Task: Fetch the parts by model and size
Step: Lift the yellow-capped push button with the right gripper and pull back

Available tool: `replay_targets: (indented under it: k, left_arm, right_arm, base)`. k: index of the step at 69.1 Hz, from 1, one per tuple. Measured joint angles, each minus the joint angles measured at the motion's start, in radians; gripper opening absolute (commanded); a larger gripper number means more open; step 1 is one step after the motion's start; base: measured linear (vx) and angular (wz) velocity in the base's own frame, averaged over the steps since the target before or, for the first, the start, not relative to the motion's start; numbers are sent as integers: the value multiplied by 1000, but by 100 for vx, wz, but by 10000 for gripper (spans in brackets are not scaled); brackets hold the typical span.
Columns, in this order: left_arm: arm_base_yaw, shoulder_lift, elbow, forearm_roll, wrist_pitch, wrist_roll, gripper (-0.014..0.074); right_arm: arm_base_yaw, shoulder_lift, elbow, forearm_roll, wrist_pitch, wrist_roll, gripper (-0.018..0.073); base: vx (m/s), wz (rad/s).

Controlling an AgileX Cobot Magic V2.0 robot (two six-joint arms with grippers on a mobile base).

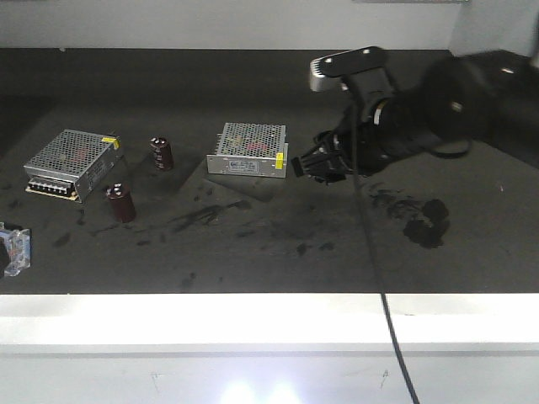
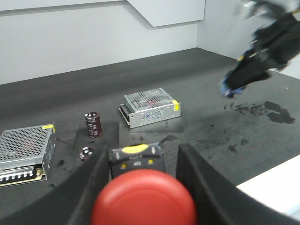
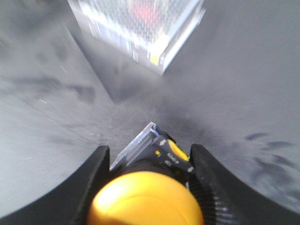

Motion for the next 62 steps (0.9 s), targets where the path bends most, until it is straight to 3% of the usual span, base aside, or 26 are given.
replay_targets:
  k: [32,47,54,62]
  left_arm:
    - [0,1,0,0,22,0,-8]
    - [0,74,-16,-30,68,16,-8]
    - [0,131,-56,-89,104,93,-8]
    - [0,193,-86,-209,137,197,-8]
  right_arm:
    - [0,-467,451,32,-234,-13,-5]
    - [0,-601,506,225,-230,-202,-5]
    - [0,-617,506,350,-215,-316,-5]
    - [0,-618,507,492,-206,-460,-5]
  base:
    - [0,0]
    - [0,0]
    - [0,0]
    - [0,0]
